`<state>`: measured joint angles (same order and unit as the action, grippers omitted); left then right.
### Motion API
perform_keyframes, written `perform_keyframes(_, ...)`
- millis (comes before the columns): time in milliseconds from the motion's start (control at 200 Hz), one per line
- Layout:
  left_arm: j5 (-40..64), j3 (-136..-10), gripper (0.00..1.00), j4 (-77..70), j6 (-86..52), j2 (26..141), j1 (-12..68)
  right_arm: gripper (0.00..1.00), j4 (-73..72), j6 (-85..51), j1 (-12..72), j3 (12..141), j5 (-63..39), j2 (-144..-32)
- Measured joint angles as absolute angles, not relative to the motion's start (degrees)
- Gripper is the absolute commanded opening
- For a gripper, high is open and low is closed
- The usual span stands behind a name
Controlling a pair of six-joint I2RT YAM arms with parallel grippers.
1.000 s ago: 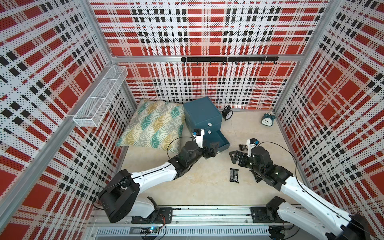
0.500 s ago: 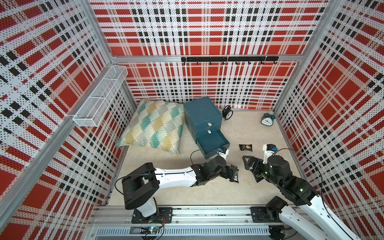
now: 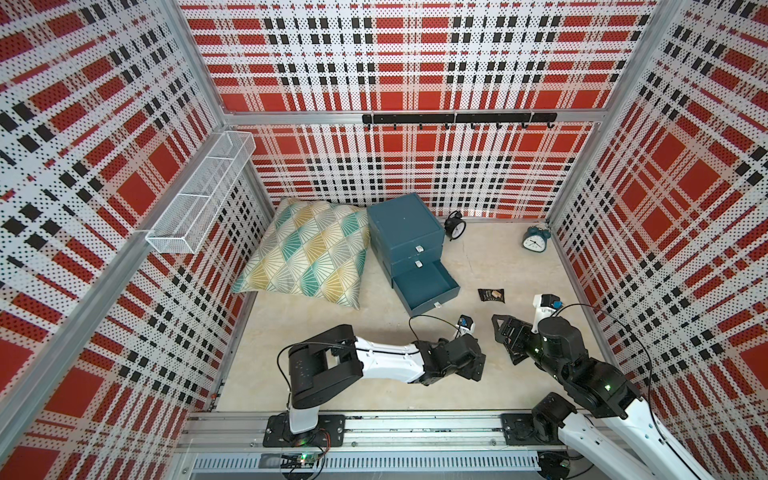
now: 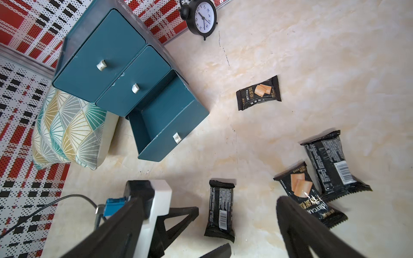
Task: Place the cookies into the drawer by color
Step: Pick up the cookie at the center of the board.
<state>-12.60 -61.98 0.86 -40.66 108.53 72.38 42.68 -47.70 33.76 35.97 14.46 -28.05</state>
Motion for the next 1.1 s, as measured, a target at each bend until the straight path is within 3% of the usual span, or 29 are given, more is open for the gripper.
perform_keyframes(125, -15.51, -65.69, 0.88, 3.60, -40.49, 111.83, 72.42, 1.00, 42.65, -48.18, 33.76, 35.53, 14.48, -28.53)
perform_keyframes(215, -17.47, -68.36, 0.70, 5.45, -40.23, 114.39, 72.40, 1.00, 42.57, -48.90, 33.76, 35.09, 14.48, -28.51)
perform_keyframes(296, -19.18, -70.43, 0.62, 6.83, -39.29, 116.62, 72.40, 1.00, 42.57, -49.23, 33.76, 34.41, 14.48, -28.29)
perform_keyframes(531, -22.09, -73.08, 0.48, 9.06, -38.44, 118.52, 72.42, 1.00, 42.54, -49.60, 33.76, 34.06, 14.44, -27.68)
perform_keyframes(696, -23.38, -73.06, 0.43, 9.54, -38.22, 118.52, 72.42, 1.00, 42.50, -49.69, 33.76, 34.06, 14.41, -27.68)
perform_keyframes(1102, -24.84, -69.04, 0.43, 11.14, -36.77, 112.25, 71.09, 1.00, 42.04, -50.46, 33.76, 33.89, 14.04, -27.64)
